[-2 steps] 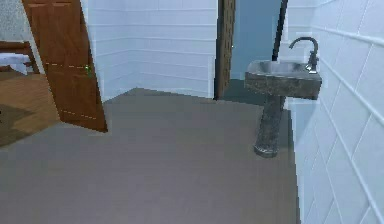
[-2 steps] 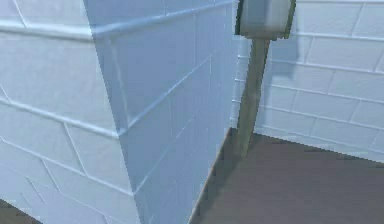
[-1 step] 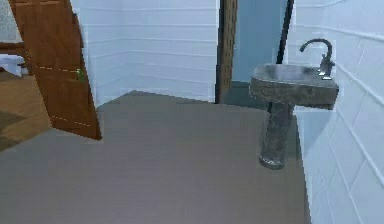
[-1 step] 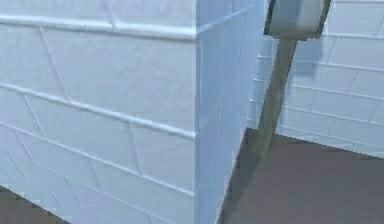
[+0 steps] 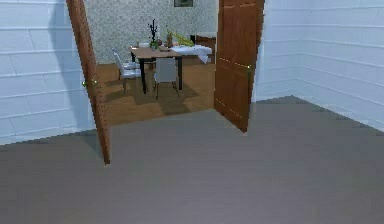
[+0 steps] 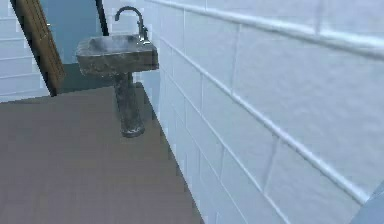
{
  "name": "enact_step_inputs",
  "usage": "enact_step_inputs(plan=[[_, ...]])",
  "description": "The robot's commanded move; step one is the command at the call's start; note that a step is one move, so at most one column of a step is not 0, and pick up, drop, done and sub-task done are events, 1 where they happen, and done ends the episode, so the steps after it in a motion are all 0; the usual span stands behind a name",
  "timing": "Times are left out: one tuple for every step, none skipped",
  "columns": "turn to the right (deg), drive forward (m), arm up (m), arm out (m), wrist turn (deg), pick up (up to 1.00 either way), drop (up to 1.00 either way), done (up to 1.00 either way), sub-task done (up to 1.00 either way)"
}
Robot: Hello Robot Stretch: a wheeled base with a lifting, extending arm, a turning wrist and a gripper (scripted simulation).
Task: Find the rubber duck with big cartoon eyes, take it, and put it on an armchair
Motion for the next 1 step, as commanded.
enact_step_inputs(plan=[[-21.0, 0.0, 0.0, 0.0, 0.0, 0.0, 0.0, 0.0, 0.0]])
